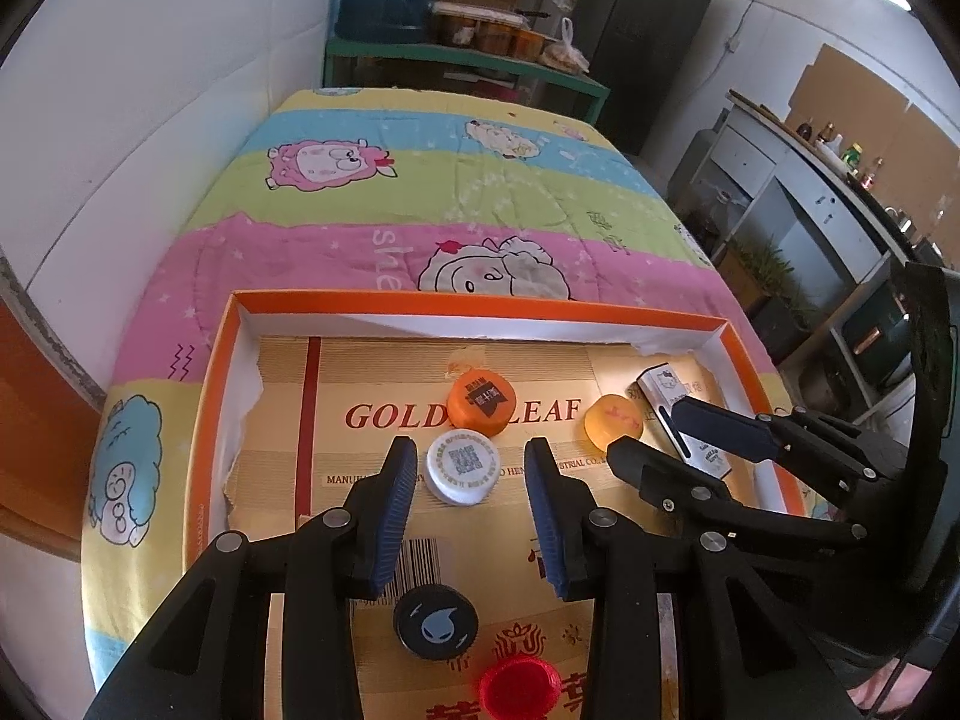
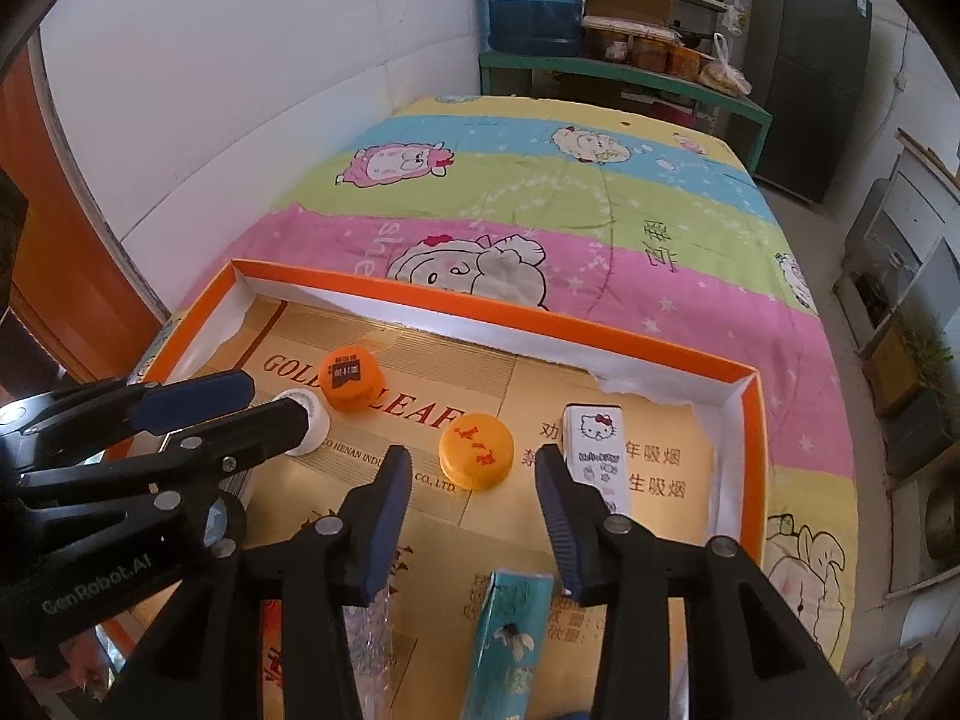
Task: Organize rigid objects
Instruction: 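Open the left tool to release the white cap while the right tool releases the yellow cap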
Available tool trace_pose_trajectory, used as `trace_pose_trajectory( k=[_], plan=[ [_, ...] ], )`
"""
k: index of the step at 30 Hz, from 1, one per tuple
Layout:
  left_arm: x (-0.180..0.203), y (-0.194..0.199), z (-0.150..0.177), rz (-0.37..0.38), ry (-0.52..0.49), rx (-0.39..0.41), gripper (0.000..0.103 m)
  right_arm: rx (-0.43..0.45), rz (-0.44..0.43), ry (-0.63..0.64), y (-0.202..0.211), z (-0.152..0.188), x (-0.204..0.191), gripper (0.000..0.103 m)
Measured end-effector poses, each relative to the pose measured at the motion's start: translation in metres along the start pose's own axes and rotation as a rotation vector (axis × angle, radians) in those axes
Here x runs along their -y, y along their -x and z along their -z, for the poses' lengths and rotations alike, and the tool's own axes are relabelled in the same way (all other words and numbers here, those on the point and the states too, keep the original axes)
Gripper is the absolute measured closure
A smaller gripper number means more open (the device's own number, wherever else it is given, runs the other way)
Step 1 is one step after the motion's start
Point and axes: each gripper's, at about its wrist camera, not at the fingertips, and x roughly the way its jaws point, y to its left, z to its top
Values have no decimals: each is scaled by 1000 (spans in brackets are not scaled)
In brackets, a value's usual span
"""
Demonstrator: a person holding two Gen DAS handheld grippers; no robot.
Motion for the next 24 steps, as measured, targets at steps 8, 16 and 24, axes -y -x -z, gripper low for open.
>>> trace_pose_trajectory(
  k=[8,16,24],
  plan=[
    [4,15,5,-39,-26,25,65,36,36,-24,15,8,2,56],
    [5,35,16,-97,-27,78,65,115,114,-73,43,24,1,56],
    [6,45,24,-93,-27,87,65,137,143,-99,59,36,-4,56]
  ],
)
